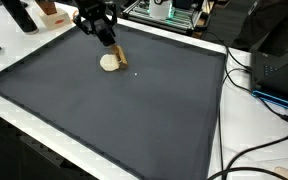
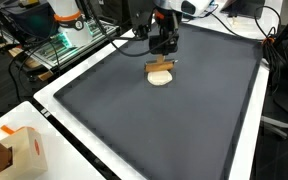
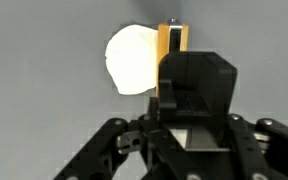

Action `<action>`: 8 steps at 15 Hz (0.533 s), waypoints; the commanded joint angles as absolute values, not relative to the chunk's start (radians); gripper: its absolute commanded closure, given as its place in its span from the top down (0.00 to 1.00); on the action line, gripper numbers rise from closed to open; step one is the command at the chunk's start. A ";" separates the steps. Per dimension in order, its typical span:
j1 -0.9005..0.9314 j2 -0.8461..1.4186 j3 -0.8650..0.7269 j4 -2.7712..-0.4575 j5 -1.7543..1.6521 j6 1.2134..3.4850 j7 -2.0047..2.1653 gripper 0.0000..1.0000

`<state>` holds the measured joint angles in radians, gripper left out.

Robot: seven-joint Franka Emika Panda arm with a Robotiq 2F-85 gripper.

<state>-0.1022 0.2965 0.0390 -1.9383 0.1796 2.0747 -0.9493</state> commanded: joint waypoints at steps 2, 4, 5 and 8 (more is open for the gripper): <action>-0.116 0.270 0.045 -1.965 0.208 2.059 -0.979 0.24; -0.116 0.256 0.045 -1.966 0.209 2.055 -0.978 0.24; -0.115 0.250 0.046 -1.967 0.211 2.053 -0.979 0.24; -0.117 0.220 0.045 -1.965 0.230 2.039 -0.980 0.24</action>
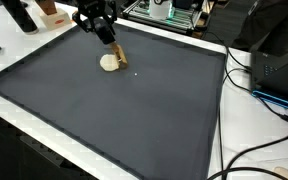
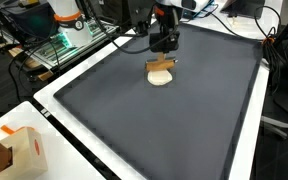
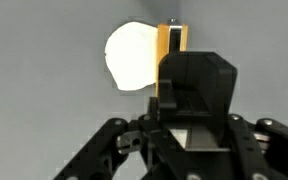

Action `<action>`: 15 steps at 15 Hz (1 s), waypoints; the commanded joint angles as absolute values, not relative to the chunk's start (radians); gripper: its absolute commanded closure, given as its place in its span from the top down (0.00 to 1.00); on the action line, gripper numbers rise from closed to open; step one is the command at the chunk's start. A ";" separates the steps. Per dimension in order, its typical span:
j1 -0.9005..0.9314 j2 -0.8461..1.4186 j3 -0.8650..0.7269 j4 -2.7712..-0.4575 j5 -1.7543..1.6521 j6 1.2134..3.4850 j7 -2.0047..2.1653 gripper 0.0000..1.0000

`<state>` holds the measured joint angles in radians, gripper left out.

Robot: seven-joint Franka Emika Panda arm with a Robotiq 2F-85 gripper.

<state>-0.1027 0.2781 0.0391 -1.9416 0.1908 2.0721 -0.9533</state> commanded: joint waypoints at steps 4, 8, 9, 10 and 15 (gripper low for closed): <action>-0.114 0.174 0.038 -1.956 0.262 1.999 -0.979 0.24; -0.096 0.181 0.029 -1.937 0.247 2.002 -0.962 0.49; -0.095 0.169 0.028 -1.937 0.250 1.997 -0.962 0.49; -0.094 0.162 0.027 -1.937 0.251 1.994 -0.962 0.49; -0.094 0.157 0.026 -1.939 0.251 1.994 -0.962 0.24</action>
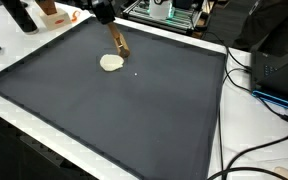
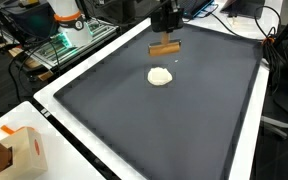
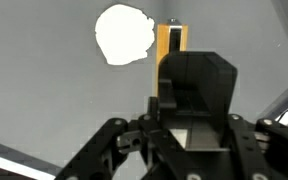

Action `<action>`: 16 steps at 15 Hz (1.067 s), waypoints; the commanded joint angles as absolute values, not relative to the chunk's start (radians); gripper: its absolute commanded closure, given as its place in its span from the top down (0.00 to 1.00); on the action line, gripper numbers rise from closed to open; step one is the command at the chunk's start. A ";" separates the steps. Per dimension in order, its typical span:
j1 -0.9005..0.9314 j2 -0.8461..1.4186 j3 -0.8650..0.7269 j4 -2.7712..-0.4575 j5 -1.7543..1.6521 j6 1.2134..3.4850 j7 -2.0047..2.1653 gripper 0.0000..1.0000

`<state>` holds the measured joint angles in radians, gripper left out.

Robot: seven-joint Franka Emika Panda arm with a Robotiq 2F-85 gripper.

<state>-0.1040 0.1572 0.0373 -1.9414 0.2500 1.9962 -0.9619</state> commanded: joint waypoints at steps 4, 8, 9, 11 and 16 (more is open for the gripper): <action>-0.113 0.166 0.024 -1.929 0.438 1.956 -0.896 0.24; -0.120 0.165 0.010 -1.954 0.571 1.977 -0.812 0.24; -0.120 0.168 0.007 -1.959 0.590 1.984 -0.793 0.24; -0.124 0.179 0.002 -1.965 0.625 1.990 -0.764 0.24; -0.126 0.201 -0.006 -1.968 0.651 1.984 -0.720 0.24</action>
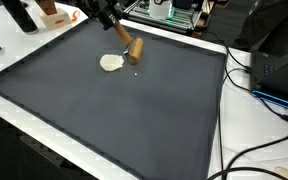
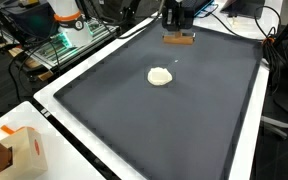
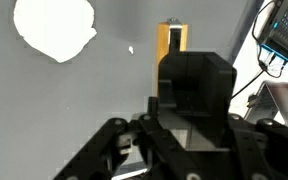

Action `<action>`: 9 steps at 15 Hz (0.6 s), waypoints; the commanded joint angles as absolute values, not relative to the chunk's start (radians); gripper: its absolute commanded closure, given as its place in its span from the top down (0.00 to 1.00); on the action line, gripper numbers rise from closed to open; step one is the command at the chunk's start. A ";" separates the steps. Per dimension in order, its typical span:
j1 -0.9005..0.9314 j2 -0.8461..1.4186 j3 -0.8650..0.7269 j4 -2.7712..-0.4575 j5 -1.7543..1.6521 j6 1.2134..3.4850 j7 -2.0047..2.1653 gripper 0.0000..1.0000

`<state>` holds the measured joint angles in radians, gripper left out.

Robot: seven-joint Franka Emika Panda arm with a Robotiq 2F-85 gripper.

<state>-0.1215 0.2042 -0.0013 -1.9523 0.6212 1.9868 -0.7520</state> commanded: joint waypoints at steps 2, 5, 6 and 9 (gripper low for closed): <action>-0.125 0.211 -0.006 -1.967 0.640 1.983 -0.703 0.24; -0.124 0.220 -0.006 -1.969 0.626 1.986 -0.685 0.24; -0.124 0.224 -0.006 -1.969 0.624 1.987 -0.683 0.24; -0.127 0.234 -0.006 -1.974 0.629 1.985 -0.682 0.24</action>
